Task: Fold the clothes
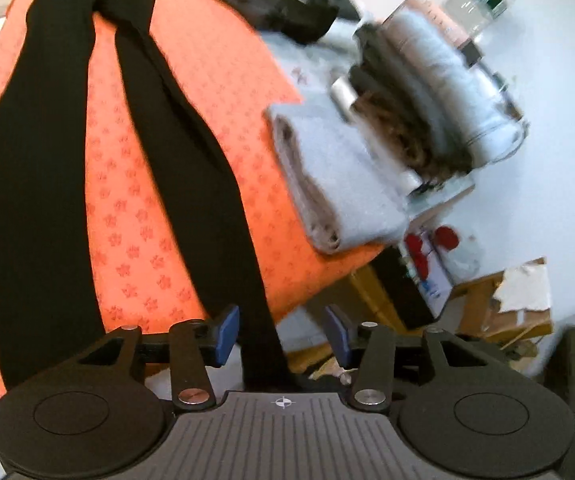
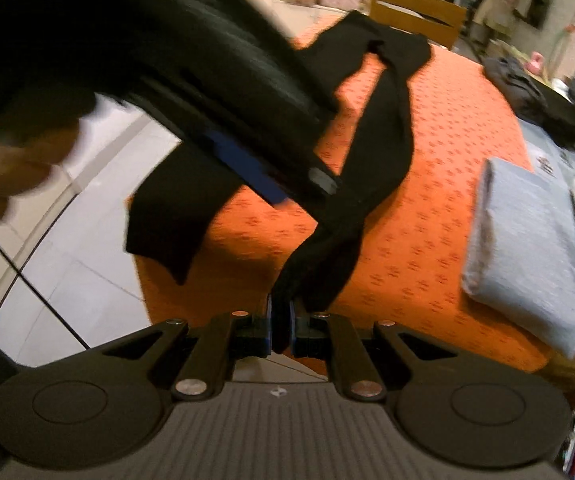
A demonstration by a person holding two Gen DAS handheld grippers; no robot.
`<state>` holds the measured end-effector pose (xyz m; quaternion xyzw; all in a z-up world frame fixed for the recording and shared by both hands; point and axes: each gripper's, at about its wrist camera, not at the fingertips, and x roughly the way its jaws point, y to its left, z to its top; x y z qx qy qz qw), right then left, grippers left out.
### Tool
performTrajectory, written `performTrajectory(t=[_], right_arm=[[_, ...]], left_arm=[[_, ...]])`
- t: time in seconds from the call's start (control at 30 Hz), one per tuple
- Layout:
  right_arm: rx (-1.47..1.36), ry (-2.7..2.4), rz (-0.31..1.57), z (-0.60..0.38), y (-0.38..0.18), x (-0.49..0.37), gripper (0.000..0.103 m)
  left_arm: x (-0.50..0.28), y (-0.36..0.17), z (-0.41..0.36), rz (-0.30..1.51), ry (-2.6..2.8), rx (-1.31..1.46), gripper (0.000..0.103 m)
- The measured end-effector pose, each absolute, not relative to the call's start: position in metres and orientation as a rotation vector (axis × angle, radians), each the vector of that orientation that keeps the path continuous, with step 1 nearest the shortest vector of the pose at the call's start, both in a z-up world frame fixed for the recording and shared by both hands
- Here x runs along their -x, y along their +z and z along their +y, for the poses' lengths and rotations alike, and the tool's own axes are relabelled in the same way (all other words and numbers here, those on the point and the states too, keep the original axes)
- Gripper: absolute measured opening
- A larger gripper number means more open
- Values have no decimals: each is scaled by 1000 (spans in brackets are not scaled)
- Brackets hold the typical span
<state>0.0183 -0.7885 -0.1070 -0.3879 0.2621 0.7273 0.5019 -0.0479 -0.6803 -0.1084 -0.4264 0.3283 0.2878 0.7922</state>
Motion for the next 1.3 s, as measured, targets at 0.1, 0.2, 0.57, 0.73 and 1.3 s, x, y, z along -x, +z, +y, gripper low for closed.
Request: performTrajectory(t=[0.1,0.2,0.57,0.73,1.3], right_arm=[[949,1791,617,-791,-110,-8,10],[951,1805,618,-791,-113,-2,10],[708,1733,855,-785,-123,-59,21],[429,1667,1117,-764,-157,-91,43],[-757,1605,1904,-781,-263,-114,66]], left_arm=[[56,-120,-679,705,639,976,50],[64,-131,-678,703,660,1036,19],[91,-151,-673,645,693,1224,9],[101,-149,-669,593,686,1293,9],[109,-107,-667,335,600,1418,9]])
